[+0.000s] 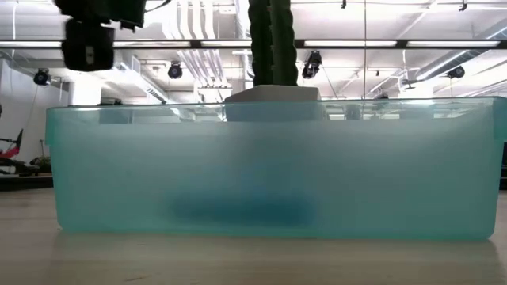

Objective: Pick & Place Kitchen Sink Supplies
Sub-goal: Stack the sponge on top of the sponge in the green bin

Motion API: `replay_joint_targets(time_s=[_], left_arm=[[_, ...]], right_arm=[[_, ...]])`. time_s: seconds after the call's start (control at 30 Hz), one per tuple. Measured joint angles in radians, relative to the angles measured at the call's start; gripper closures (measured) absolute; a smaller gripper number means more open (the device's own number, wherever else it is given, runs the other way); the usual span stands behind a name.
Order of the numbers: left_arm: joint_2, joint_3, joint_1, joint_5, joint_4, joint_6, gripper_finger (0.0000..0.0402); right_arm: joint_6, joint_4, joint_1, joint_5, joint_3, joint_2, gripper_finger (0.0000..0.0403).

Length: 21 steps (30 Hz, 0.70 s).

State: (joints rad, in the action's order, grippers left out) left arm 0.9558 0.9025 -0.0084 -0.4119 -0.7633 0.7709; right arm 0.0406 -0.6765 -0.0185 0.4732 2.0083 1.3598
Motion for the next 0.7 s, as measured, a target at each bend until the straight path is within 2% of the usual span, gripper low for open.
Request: replay_joint_targets(time_s=[0.2, 0.37, 0.5, 0.7], left_arm=[[0.079, -0.017, -0.250, 0.046, -0.015, 0.115, 0.0248], [0.172, -0.024, -0.401, 0.047, -0.019, 0.200, 0.0248], [0.259, -0.025, -0.466, 0.063, -0.047, 0.200, 0.0248], [0.376, -0.044, -0.472, 0.065, -0.067, 0.181, 0.0248]], right_arm=[[0.004, 0.000, 0.000, 0.000, 0.000, 0.000, 0.0184], [0.005, 0.000, 0.000, 0.000, 0.000, 0.000, 0.0184], [0.009, 0.001, 0.000, 0.000, -0.005, 0.000, 0.0184], [0.025, 0.000, -0.001, -0.001, -0.013, 0.001, 0.0184]])
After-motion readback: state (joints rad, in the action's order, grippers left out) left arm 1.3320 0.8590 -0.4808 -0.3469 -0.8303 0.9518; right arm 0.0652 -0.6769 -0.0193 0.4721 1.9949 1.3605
